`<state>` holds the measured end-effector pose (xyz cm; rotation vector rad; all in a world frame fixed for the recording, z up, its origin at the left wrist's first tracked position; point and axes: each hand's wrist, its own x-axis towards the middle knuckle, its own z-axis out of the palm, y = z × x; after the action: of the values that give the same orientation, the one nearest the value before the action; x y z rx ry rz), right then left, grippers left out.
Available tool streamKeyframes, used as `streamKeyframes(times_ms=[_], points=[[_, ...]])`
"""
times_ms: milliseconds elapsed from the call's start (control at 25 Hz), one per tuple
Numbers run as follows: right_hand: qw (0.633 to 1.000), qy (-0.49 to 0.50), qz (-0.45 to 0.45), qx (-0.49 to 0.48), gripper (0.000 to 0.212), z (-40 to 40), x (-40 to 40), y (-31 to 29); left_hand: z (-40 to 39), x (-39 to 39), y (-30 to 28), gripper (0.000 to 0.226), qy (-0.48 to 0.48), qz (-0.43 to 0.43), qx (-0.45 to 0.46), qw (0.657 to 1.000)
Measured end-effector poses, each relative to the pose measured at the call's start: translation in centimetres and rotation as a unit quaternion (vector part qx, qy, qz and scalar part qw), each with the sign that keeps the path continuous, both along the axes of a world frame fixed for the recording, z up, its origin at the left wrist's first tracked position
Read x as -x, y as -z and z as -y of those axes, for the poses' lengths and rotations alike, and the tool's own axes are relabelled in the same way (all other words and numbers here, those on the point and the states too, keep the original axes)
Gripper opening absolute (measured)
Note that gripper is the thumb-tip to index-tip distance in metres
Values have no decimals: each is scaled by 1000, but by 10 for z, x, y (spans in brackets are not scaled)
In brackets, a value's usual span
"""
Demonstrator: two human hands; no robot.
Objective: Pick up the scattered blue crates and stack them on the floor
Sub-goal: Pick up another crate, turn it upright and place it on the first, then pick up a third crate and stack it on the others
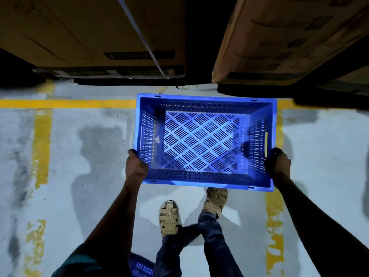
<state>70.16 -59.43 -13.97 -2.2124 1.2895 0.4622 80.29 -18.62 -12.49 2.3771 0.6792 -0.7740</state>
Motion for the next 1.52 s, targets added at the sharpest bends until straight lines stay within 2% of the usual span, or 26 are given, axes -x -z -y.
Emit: streamKeyframes(times_ms=[280,440,560,640,760,1000,1200,1360,1520], points=[[998,55,42,8,39,-16,13,3,28,10,-2,59,-21,13,-108,994],[999,6,42,24,63,-41,30,-2,57,30,-13,79,-10,26,-140,990],[998,-2,38,47,73,-69,58,-30,89,58,-39,84,-1,-24,-70,997],[997,-9,80,13,69,-96,80,-58,111,80,-66,76,62,-21,4,998],[992,-9,110,-54,70,-134,105,-103,127,104,-109,63,125,-15,45,991],[978,118,144,-98,72,-210,221,-193,95,180,-201,55,244,-31,103,964],[956,257,120,-78,65,-234,310,-204,95,241,-230,45,346,-70,127,927],[907,398,109,-84,63,-244,384,-191,127,295,-230,40,451,-93,131,878],[843,519,126,-71,57,-241,481,-179,177,374,-217,38,524,-90,132,837]])
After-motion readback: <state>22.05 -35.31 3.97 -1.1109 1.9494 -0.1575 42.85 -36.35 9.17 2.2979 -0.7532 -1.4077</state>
